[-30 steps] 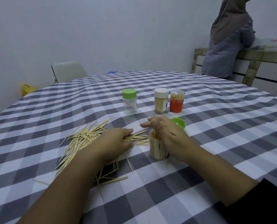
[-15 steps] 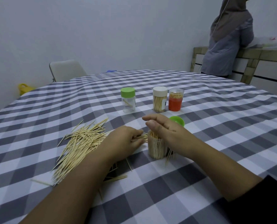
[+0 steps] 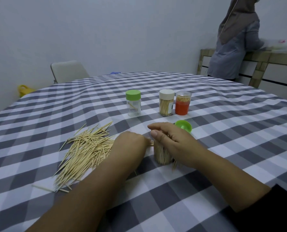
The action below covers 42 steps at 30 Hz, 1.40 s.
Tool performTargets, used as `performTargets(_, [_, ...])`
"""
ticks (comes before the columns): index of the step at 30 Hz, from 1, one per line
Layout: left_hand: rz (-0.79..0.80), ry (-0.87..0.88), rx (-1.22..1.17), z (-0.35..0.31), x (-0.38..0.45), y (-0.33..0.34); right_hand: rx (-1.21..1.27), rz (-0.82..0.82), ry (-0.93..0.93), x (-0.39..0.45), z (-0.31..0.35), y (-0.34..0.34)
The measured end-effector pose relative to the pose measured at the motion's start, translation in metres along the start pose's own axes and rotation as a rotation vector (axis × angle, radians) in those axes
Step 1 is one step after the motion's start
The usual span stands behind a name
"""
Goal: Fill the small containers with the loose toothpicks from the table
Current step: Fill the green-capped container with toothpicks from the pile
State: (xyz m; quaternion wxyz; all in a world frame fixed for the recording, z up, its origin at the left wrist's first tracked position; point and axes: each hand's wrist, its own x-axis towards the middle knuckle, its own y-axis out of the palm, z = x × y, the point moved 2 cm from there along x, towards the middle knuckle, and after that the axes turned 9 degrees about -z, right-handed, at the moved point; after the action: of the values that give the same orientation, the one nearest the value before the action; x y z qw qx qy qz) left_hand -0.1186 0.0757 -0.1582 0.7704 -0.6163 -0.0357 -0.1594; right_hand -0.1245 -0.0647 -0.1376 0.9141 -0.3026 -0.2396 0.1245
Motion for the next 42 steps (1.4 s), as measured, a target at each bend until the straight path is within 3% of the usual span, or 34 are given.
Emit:
performTargets(2, [0.057,0.005,0.027,-0.003,0.003,0.002,0.064,0.054,0.043,-0.001,-0.002,-0.003])
performTargets(7, [-0.105,0.006,-0.113,-0.005,-0.002,0.004,-0.017,0.182,0.057,-0.001,-0.006,-0.009])
performTargets(13, [-0.114,-0.105,-0.267,0.004,0.003,0.010,0.008,0.139,0.104,0.000,-0.007,-0.007])
performTargets(15, [-0.181,-0.173,-0.356,0.009,0.003,0.004,0.030,0.093,0.109,0.001,-0.007,-0.004])
performTargets(19, [-0.458,-0.438,-0.883,0.025,-0.005,-0.006,0.043,0.030,0.102,0.001,-0.007,0.002])
performTargets(24, [-0.506,-0.625,-1.590,0.037,-0.006,-0.013,0.024,0.024,0.106,0.000,-0.006,0.008])
performTargets(30, [-0.498,-0.567,-1.972,0.033,-0.006,-0.026,0.013,0.032,0.101,0.001,-0.007,0.010])
performTargets(36, [-0.444,-0.492,-2.113,0.021,-0.006,-0.028,0.017,0.019,0.093,0.001,-0.007,0.012])
performTargets(42, [-0.487,-0.442,-2.113,0.019,-0.006,-0.031,0.024,0.029,0.096,0.001,-0.008,0.013])
